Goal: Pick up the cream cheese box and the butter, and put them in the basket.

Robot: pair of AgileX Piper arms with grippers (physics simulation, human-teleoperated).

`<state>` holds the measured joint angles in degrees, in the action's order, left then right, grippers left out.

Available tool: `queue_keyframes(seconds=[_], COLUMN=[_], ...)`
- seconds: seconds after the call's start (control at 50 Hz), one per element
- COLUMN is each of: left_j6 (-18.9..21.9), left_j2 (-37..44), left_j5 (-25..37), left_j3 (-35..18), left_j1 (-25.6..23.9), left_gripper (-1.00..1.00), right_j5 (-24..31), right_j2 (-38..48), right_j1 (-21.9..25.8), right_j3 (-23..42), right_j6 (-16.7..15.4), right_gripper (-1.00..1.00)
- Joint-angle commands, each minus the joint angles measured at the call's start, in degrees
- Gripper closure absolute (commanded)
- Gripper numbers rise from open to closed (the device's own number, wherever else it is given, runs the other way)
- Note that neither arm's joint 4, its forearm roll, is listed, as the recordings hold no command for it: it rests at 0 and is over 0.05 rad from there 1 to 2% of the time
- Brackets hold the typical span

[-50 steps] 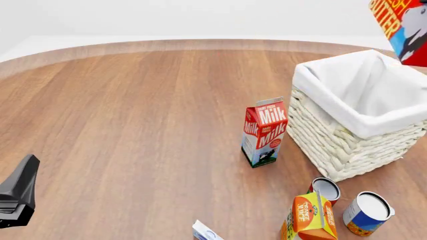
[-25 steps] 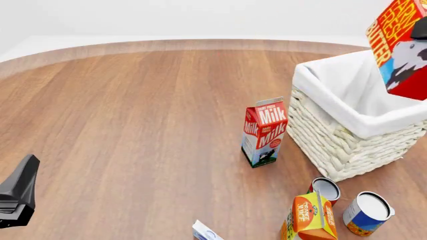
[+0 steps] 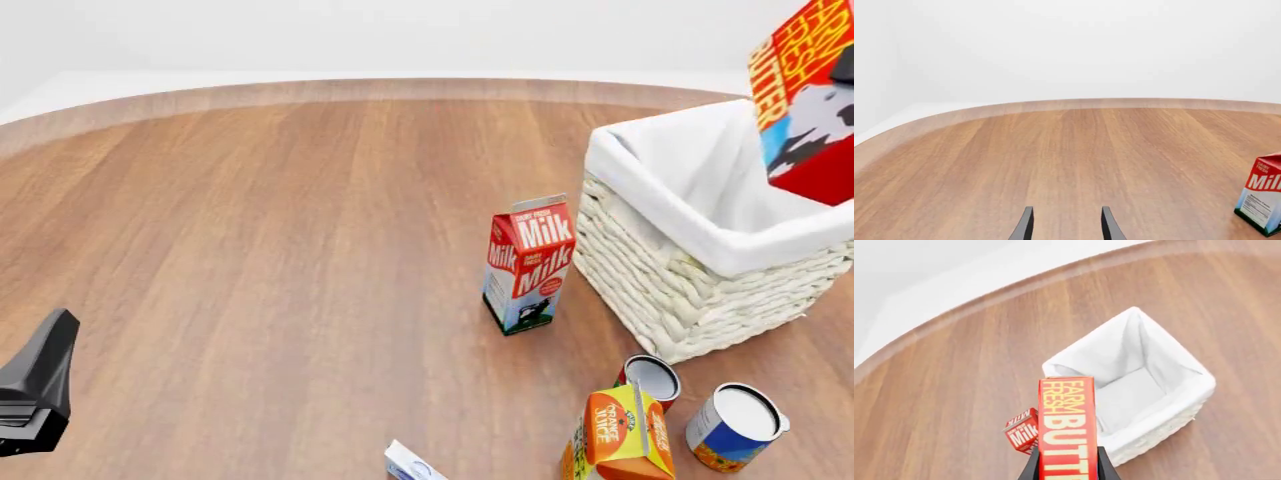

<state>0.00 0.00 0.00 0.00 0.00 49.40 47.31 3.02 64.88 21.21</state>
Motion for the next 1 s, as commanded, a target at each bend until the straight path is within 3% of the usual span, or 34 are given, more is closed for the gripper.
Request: queue_keyframes(seconds=[0.02,0.34,1.0], left_j6=[0.0,0.0,0.0], left_j2=[0.0,0.0,0.0], left_j5=[0.0,0.0,0.0], left_j3=[0.0,0.0,0.0], left_j1=[0.0,0.0,0.0], left_gripper=[-1.00,-1.00,-1.00], right_j5=[-3.6,-8.5,-14.1], right_j2=[-2.2,-2.5,1.2], right_j1=[0.3,0.8,-1.9], right_j3=[-3.3,-8.1,-9.4], right_j6=[3.3,5.8,6.3], right_gripper=[1.00,1.00,1.00])
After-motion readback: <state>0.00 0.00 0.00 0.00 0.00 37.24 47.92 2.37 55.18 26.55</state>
